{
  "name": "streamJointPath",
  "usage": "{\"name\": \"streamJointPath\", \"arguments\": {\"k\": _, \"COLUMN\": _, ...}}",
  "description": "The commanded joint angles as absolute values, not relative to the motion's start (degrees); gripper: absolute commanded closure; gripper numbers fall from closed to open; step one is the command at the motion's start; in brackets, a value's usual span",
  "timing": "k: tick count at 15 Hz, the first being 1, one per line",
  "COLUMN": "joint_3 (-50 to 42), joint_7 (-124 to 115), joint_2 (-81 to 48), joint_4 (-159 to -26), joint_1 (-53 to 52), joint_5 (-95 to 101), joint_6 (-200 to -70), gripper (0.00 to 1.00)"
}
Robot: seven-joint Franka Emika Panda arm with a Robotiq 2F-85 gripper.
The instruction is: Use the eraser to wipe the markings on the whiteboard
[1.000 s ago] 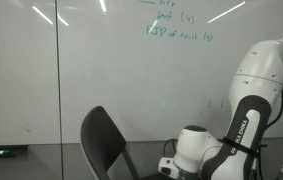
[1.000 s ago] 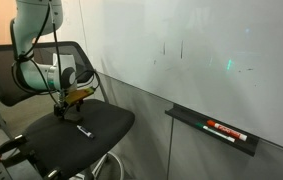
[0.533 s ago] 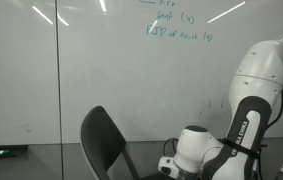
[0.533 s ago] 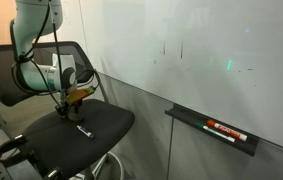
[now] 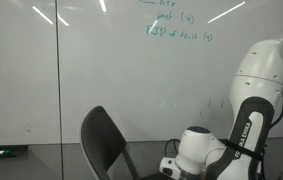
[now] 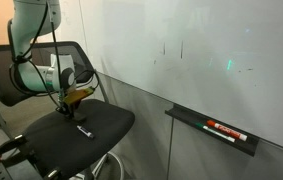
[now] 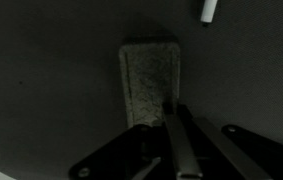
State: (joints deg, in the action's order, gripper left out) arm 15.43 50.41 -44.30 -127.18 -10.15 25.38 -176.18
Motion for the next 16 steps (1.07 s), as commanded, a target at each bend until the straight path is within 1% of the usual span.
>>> {"name": "streamJointPath", "arguments": {"k": 1, "joint_3": 13.6, "joint_7": 48.3, "joint_2": -43.1, "joint_4": -128.2, "joint_1": -11.6, "joint_5": 25.9, "joint_6": -177.3, "gripper": 0.64}}
{"name": "streamJointPath", "arguments": {"k": 4, "joint_3": 13.5, "joint_7": 47.8, "joint_2": -41.9, "joint_4": -128.3, "joint_1": -11.8, "joint_5": 25.9, "joint_6": -174.9, "gripper": 0.44}}
{"name": "streamJointPath", "arguments": {"k": 7, "joint_3": 11.1, "joint_7": 47.2, "joint_2": -42.5, "joint_4": -127.4, "joint_1": -13.6, "joint_5": 26.5, "joint_6": -176.6, "gripper": 0.19}}
{"name": "streamJointPath", "arguments": {"k": 9, "joint_3": 9.9, "joint_7": 46.5, "joint_2": -42.4, "joint_4": -126.5, "joint_1": -15.1, "joint_5": 26.4, "joint_6": -175.5, "gripper": 0.06}}
{"name": "streamJointPath", "arguments": {"k": 10, "joint_3": 9.8, "joint_7": 46.3, "joint_2": -42.1, "joint_4": -126.1, "joint_1": -15.4, "joint_5": 26.2, "joint_6": -174.4, "gripper": 0.01}}
{"name": "streamJointPath", "arguments": {"k": 16, "joint_3": 7.4, "joint_7": 45.2, "joint_2": -43.5, "joint_4": -121.9, "joint_1": -18.4, "joint_5": 27.1, "joint_6": -174.0, "gripper": 0.0}}
